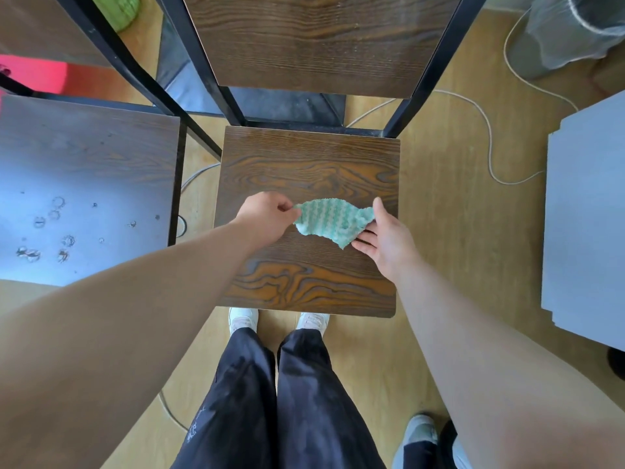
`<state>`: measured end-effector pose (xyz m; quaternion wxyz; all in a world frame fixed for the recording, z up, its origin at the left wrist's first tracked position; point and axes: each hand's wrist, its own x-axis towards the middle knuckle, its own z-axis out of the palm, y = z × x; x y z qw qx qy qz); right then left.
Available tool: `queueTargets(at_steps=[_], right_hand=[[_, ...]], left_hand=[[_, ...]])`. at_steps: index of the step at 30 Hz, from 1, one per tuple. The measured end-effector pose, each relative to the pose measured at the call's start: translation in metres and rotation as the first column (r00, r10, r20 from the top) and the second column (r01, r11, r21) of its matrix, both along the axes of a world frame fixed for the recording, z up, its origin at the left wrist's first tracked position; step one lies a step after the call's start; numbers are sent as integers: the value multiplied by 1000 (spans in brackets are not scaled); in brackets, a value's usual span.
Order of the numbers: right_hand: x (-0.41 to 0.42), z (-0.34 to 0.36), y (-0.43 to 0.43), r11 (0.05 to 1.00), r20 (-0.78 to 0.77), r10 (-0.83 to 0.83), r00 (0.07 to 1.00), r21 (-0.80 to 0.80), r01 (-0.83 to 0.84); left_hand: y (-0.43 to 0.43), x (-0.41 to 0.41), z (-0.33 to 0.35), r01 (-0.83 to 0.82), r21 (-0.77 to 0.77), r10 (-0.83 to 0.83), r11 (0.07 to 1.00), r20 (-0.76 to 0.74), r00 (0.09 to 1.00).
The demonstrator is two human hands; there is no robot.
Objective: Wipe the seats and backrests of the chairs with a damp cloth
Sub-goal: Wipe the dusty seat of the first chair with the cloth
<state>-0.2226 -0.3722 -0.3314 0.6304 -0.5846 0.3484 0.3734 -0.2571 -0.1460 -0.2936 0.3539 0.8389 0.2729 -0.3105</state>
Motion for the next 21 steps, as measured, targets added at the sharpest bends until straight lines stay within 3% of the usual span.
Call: queueTargets(at_steps=[6,10,14,18,21], right_hand=[[13,-7,7,945,142,221,965,-276,-176],[30,0,5,823,273,473,838,-477,-309],[48,15,3,771,342,574,744,-533,-350],[54,32,7,686,396,669,629,-654,-318],[42,33,7,621,433,749,502,-721,-306]], left_hand=[[3,4,-1,19,28,-19,999,2,1000],[17,9,3,-1,83,-3,997,46,999],[32,14,10,27,132,-45,991,140,989],[42,11,15,158,220,-221,963,302,927],[48,1,7,338,339,-454,878,369,811]])
